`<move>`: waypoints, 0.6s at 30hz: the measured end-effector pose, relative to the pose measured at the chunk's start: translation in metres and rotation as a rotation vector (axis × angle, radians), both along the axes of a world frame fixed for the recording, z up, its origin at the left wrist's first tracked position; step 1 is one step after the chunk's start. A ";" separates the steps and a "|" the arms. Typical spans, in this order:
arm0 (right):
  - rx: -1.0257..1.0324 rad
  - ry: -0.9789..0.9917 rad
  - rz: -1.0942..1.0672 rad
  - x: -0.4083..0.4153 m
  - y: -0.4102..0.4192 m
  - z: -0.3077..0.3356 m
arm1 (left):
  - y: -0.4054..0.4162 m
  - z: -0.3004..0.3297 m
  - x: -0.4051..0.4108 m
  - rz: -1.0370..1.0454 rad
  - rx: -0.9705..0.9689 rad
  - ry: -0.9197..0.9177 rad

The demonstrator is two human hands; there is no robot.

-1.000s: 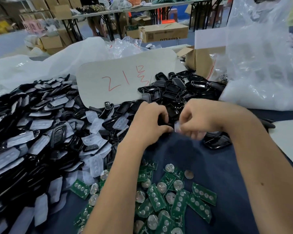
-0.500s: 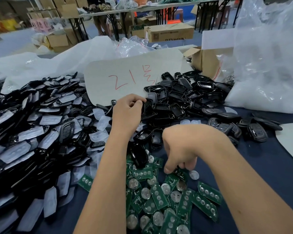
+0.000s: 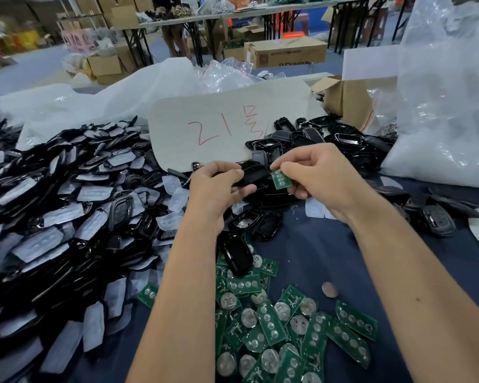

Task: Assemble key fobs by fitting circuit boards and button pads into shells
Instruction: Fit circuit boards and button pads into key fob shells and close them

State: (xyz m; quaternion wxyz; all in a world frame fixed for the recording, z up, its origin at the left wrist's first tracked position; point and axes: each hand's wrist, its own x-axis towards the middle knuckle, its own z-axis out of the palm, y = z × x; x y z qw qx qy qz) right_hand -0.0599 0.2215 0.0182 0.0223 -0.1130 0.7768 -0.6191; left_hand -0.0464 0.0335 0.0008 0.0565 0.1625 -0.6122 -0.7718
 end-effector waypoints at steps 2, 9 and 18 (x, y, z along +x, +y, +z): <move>-0.178 -0.010 -0.077 -0.001 -0.007 -0.013 | 0.003 -0.001 0.000 -0.020 -0.005 -0.016; -0.257 0.098 -0.261 0.001 -0.027 -0.036 | 0.012 -0.002 0.000 -0.061 -0.035 -0.006; -0.050 0.203 -0.316 0.003 -0.029 -0.039 | 0.013 -0.002 0.002 -0.086 -0.093 -0.041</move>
